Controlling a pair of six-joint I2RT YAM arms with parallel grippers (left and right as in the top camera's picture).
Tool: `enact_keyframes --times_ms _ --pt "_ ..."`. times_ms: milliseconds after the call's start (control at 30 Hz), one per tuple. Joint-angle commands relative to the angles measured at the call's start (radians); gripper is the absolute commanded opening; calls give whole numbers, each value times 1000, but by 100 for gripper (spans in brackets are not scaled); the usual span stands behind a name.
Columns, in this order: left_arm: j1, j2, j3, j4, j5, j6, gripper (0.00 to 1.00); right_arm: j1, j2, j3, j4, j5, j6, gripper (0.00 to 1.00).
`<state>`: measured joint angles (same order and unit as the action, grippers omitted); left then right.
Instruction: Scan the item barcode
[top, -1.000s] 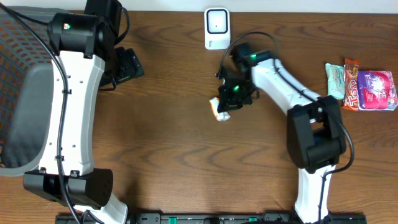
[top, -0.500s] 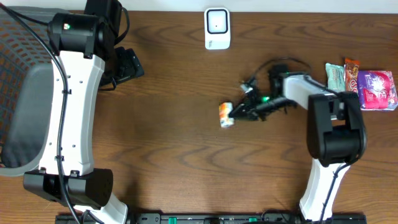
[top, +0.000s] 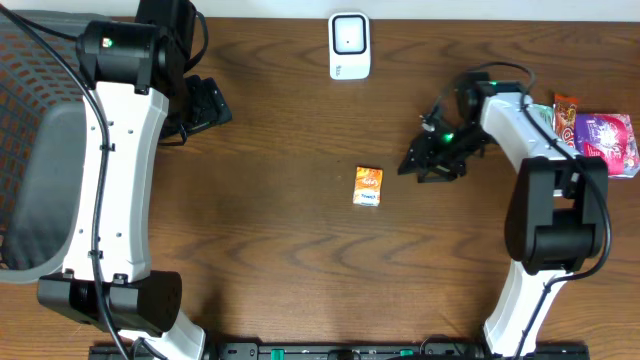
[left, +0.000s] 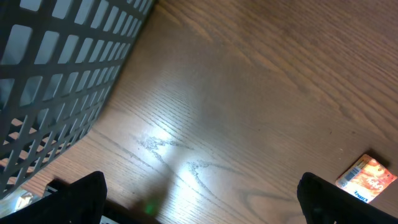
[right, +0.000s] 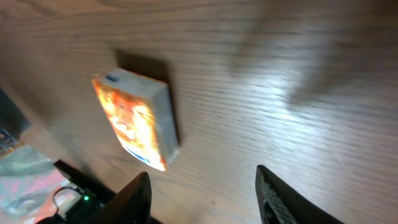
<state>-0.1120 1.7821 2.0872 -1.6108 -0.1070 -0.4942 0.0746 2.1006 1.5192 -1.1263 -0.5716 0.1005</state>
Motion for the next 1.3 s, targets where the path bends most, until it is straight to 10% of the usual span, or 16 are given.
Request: enact_keyframes --times_ms 0,367,600,833,1267 --pt "0 -2 4 -53 -6 -1 98 63 -14 -27 60 -55 -2 67" --pt "0 -2 4 -53 -6 -1 98 119 -13 -190 307 -112 158 50" --pt "0 -2 4 -53 -6 -1 98 136 -13 -268 401 -161 206 1" --pt "0 -2 4 -53 -6 -1 98 107 -14 -265 399 -809 -206 1" --pt "0 -2 4 -53 -6 -1 98 169 -14 -265 297 -808 -832 1"
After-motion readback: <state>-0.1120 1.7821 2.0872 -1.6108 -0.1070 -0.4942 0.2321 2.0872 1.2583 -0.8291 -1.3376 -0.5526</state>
